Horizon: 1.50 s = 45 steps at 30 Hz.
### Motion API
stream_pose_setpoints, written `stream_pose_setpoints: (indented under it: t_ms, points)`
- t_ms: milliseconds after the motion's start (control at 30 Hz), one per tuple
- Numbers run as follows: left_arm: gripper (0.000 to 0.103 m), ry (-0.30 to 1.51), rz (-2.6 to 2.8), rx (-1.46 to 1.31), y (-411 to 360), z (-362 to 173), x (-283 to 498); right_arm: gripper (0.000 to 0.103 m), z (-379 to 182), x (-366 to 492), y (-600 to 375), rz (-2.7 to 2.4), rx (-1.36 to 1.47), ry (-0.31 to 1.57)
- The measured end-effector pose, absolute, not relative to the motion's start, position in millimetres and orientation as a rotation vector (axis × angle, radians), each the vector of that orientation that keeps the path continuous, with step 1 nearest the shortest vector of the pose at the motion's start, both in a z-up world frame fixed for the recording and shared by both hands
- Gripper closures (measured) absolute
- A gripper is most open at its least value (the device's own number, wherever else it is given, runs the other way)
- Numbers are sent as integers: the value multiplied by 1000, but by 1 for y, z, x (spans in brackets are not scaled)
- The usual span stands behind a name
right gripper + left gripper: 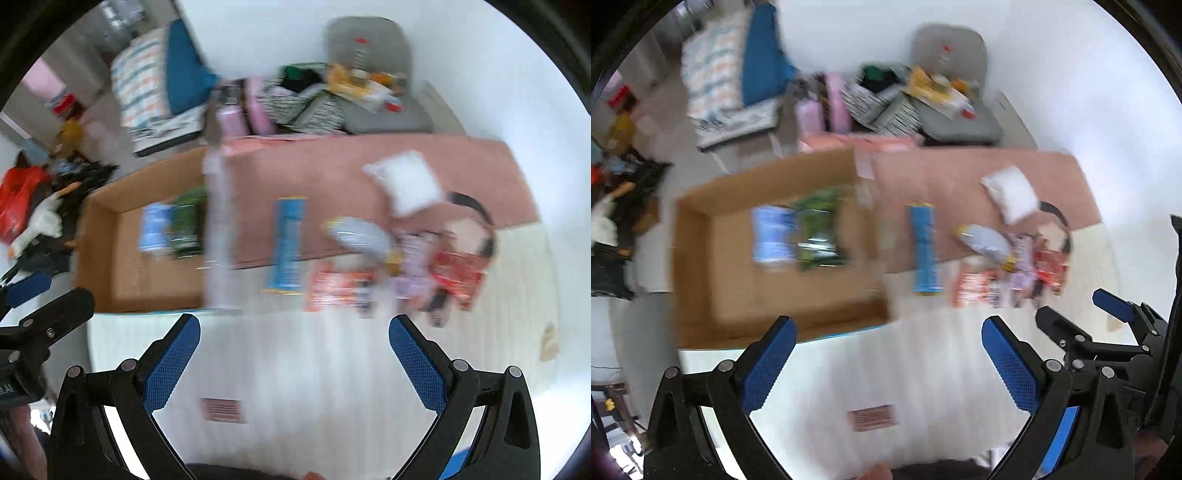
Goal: Organize soft objects
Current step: 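Grasp the silver sponge with the left gripper while the right grasps the red snack bag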
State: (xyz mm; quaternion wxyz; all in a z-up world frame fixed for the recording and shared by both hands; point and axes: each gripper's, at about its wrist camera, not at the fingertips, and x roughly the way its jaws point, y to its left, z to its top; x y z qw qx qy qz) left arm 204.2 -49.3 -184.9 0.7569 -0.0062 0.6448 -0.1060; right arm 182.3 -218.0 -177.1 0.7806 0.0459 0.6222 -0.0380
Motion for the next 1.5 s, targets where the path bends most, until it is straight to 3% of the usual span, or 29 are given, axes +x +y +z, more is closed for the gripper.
stream_pose_setpoints:
  t_ms: [167, 267, 300, 333, 367, 433, 700, 867, 933, 1100, 1400, 1500]
  points:
    - [1, 1595, -269, -136, -126, -253, 244, 0, -207, 202, -328, -195, 108, 1398]
    - [15, 1714, -255, -203, -167, -302, 269, 0, -236, 212, -380, -226, 106, 1442]
    - [24, 1748, -243, -224, -176, -315, 276, 1, -249, 216, -398, -222, 99, 1462]
    - [27, 1795, -230, -264, -188, -335, 286, 7, -258, 219, -406, -224, 87, 1477]
    - [27, 1826, -215, -291, -195, -349, 293, 15, -268, 222, -415, -222, 67, 1494]
    - [27, 1885, -181, -364, -206, -375, 306, 21, -292, 229, -427, -203, 16, 1532]
    - [27, 1983, -45, -370, -238, -442, 331, 21, -365, 245, -444, -72, -93, 1655]
    - [38, 1964, -12, -244, -251, -448, 328, 22, -387, 256, -458, -35, -16, 1685]
    - [39, 1918, -42, -72, -262, -443, 327, 27, -392, 256, -468, -35, 117, 1733]
    - [38, 1828, -117, 282, -279, -436, 321, 27, -389, 251, -472, 35, 238, 1756]
    - [38, 1838, -129, 195, -278, -444, 321, 24, -404, 255, -473, -42, 214, 1767]
    - [46, 1804, -125, 190, -262, -437, 326, 25, -410, 255, -473, -78, 201, 1775]
